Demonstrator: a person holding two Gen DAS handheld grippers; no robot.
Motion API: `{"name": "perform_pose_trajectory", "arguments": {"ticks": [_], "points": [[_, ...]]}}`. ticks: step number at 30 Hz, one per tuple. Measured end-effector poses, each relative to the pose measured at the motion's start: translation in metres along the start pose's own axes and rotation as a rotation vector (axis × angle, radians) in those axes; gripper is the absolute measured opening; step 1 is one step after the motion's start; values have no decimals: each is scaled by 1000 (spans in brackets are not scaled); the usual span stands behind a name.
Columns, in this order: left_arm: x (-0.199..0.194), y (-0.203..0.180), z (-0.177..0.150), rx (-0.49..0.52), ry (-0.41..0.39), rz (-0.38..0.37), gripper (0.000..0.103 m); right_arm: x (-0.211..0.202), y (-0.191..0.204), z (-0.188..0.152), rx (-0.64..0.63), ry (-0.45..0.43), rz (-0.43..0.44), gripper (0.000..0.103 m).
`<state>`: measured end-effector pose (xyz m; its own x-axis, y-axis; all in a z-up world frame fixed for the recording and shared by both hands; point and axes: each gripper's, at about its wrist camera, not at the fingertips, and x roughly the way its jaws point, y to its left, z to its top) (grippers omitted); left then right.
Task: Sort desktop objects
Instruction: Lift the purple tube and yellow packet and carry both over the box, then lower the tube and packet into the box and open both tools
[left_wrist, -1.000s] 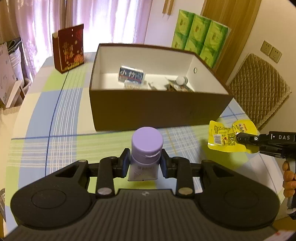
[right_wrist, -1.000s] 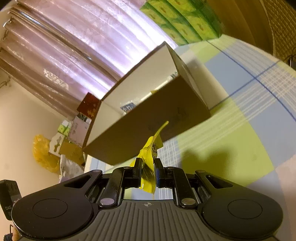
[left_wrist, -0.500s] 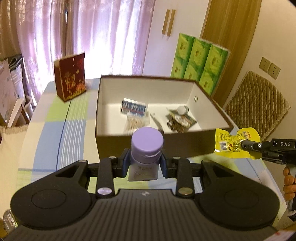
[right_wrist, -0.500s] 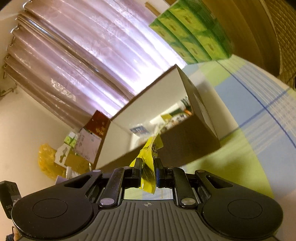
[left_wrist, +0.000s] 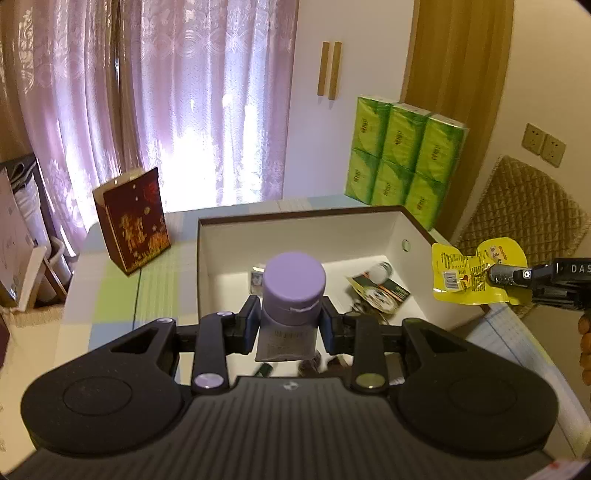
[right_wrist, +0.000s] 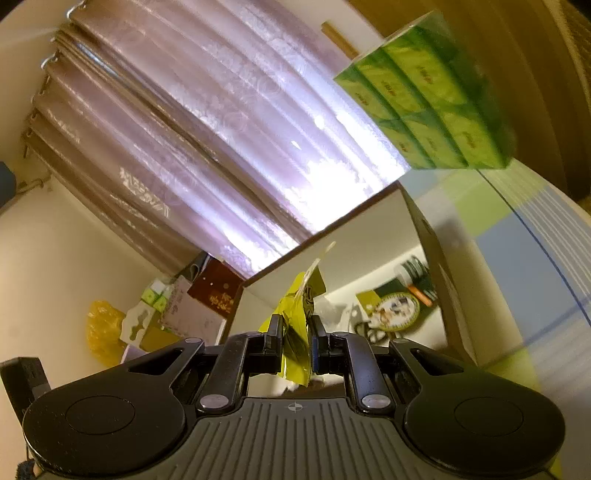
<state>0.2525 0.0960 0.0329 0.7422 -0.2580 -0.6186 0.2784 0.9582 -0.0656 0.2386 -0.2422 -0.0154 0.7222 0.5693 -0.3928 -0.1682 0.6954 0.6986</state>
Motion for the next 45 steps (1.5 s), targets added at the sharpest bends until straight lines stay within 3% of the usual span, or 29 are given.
{"name": "perform_pose_trajectory", "arguments": {"ticks": [12, 21, 31, 45], "points": [[81, 14, 19, 89, 150, 46, 28, 86, -12, 31, 3, 116, -102, 11], [131, 20, 14, 118, 269, 66, 28, 119, -25, 36, 26, 151, -169, 11], [161, 22, 17, 163, 281, 136, 30, 125, -29, 37, 18, 163, -188, 11], [154, 21, 22, 142, 253, 109, 32, 139, -26, 39, 19, 161, -211, 11]]}}
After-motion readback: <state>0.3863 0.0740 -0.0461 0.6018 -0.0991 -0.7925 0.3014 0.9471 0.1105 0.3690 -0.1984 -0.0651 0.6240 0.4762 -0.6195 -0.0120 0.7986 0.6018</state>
